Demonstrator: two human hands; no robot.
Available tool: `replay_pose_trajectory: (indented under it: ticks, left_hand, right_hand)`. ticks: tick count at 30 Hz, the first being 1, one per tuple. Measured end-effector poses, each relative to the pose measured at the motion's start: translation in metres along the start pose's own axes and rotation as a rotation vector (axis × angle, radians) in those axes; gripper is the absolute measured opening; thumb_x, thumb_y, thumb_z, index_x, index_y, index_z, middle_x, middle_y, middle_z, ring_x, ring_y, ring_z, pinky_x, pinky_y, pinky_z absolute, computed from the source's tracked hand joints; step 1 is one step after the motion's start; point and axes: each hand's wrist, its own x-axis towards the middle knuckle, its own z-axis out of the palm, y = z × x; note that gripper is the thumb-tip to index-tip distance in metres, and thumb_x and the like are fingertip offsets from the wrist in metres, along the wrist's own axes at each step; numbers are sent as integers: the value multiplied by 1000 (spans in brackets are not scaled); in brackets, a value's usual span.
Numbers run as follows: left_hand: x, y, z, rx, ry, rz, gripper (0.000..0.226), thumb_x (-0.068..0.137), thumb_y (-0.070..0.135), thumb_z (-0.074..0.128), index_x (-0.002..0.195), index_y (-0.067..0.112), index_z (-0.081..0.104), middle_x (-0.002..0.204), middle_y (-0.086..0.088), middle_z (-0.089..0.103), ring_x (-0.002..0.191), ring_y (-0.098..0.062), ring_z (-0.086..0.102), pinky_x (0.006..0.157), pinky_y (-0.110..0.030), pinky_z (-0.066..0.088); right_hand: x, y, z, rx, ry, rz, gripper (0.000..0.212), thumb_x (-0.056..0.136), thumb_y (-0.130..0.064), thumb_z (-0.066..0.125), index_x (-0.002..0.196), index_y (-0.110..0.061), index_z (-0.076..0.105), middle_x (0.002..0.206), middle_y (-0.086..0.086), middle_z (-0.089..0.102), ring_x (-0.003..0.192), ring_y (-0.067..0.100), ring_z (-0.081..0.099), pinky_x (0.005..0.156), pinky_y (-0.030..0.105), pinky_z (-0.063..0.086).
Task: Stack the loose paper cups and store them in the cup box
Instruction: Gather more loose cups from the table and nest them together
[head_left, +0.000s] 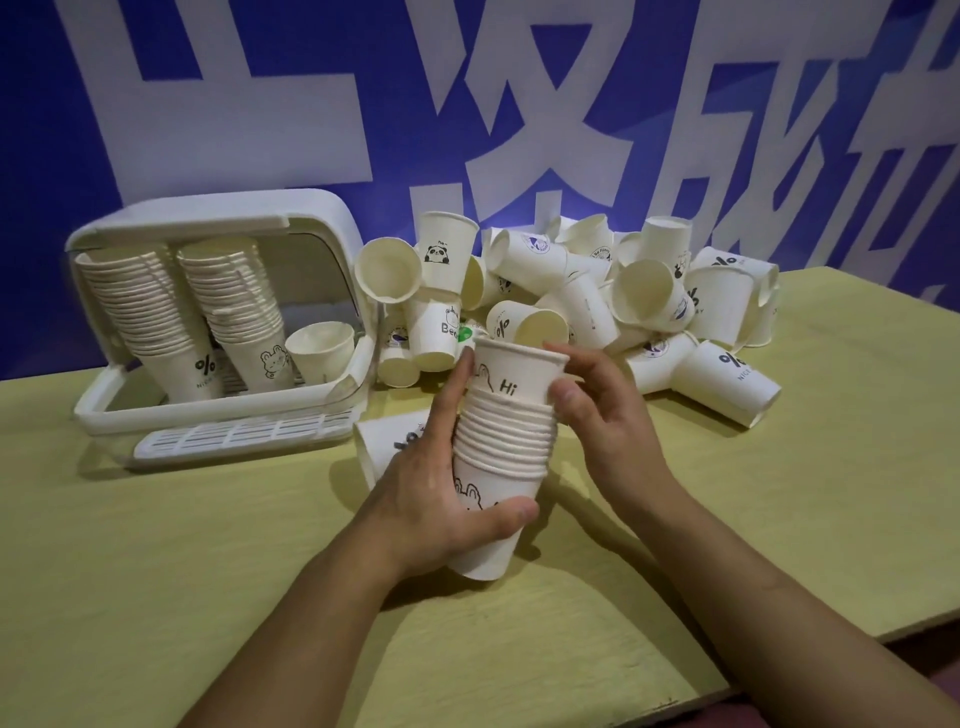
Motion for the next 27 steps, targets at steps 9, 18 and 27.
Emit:
replay_pose_trajectory:
  ticks: [9, 18, 27]
  left_hand:
    - [0, -6, -12, -81, 107, 32, 109, 59, 64, 72, 141, 71, 1, 126, 29, 50, 108, 6, 58, 89, -25, 48]
    - [-7, 4, -54, -17, 187, 66, 98, 58, 59, 72, 134, 66, 10, 122, 9, 56, 100, -6, 63, 88, -41, 56]
    - [-36, -46, -97, -110, 446, -17, 88, 57, 47, 76, 130, 56, 27, 126, 10, 56, 108, -4, 62, 96, -41, 54]
  right_hand:
    - [1, 5, -5, -81, -98, 6, 37, 94, -43, 46, 125, -36, 65, 114, -6, 70, 107, 22, 62, 83, 31, 52]
    - [24, -20, 17, -272, -279, -89, 35, 97, -34, 52, 132, -36, 60, 129, -14, 61, 113, 10, 58, 84, 29, 52]
    - [40, 11, 76, -708, -452, -205, 52, 89, -31, 69, 137, -36, 53, 136, -9, 52, 120, 9, 49, 104, 34, 43]
